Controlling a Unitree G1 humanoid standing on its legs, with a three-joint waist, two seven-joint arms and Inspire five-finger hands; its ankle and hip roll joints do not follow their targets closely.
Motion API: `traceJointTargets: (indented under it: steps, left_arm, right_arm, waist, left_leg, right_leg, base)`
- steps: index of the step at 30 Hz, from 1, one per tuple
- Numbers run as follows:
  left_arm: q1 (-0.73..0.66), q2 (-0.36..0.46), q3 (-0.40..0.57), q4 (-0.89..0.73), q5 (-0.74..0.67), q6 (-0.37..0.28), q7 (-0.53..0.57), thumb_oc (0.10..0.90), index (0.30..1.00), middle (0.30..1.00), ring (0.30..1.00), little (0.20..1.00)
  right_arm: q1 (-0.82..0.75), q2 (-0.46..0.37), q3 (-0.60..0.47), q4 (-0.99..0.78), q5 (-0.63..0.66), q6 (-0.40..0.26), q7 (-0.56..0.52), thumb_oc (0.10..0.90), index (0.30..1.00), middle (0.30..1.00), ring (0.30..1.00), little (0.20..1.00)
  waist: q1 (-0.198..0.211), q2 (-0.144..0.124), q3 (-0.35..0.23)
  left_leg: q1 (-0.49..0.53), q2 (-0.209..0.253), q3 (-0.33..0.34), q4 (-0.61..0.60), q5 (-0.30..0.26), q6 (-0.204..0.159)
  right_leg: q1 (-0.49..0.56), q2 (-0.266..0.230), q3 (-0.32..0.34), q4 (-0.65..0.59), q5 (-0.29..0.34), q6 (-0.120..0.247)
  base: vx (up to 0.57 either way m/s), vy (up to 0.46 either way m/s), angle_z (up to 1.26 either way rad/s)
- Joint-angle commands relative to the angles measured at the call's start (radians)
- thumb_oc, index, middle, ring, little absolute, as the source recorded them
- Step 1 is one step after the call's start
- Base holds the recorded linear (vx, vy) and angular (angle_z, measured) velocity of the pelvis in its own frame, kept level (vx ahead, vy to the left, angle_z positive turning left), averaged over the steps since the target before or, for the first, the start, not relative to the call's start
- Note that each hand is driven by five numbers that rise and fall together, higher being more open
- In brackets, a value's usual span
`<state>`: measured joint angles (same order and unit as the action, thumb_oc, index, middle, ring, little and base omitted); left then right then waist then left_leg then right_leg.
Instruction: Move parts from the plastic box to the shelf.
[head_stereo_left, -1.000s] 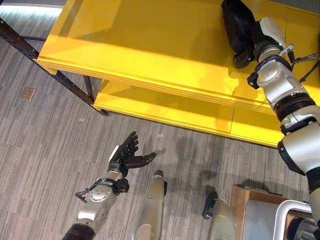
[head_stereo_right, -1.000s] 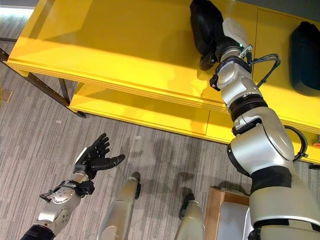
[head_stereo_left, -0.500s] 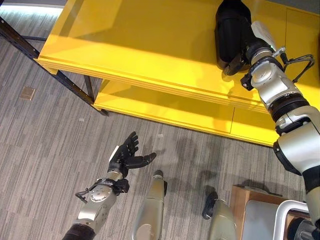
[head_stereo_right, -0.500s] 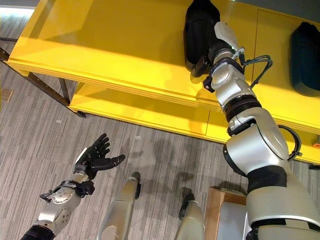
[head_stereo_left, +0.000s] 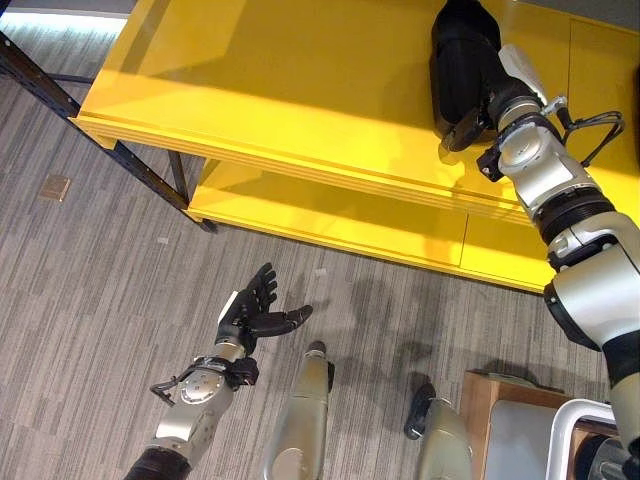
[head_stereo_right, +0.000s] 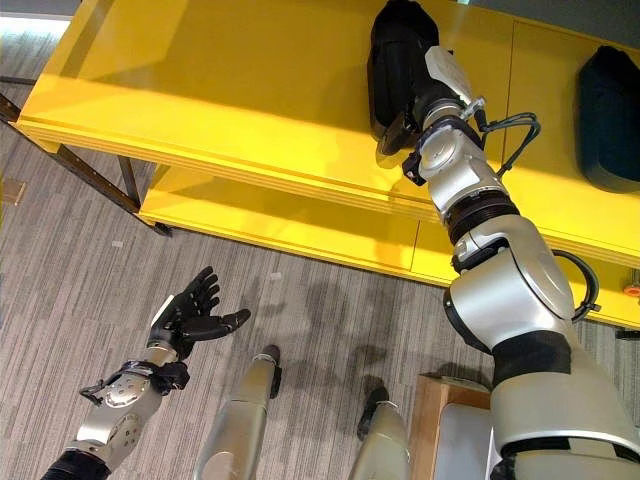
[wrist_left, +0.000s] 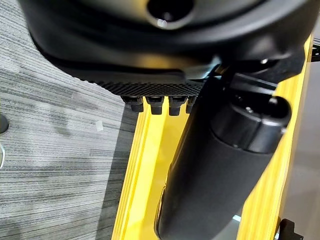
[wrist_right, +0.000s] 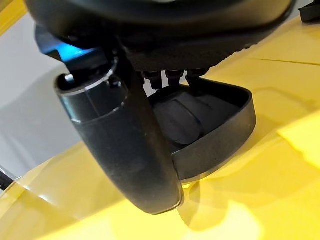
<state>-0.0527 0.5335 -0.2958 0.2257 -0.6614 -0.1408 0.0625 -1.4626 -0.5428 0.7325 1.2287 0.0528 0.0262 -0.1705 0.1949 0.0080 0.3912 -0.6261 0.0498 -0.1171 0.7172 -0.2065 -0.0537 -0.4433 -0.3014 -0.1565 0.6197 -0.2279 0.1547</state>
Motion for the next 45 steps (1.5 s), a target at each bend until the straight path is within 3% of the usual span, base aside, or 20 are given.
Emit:
traceJointTargets:
  steps: [1,45]
  left_arm:
    - [-0.034,0.056,0.004,-0.079,-0.012,-0.101,0.003,0.900,1.000,1.000,1.000,1.000]
    - [-0.063,0.043,-0.019,-0.078,-0.005,-0.107,0.027,0.900,1.000,1.000,1.000,1.000]
  right_arm:
    - [-0.122,-0.025,-0.026,-0.008,0.015,-0.064,-0.034,0.900,1.000,1.000,1.000,1.000]
    - [-0.043,0.066,-0.190,0.051,0.218,-0.072,-0.050,0.900,1.000,1.000,1.000,1.000]
  waist:
    - [0.021,-0.014,-0.035]
    - [0.061,0.013,-0.013]
  left_leg:
    - [-0.036,0.024,-0.048,0.056,-0.069,0.005]
    - [-0.074,-0.006,-0.053,0.087,-0.087,0.022]
  right_leg:
    - [0.059,0.030,-0.010,0.054,-0.077,-0.053]
    - [0.049,0.013,-0.027,0.081,-0.094,-0.052]
  base:
    - [0.00,0.000,0.00]
    - [0.00,0.001,0.02]
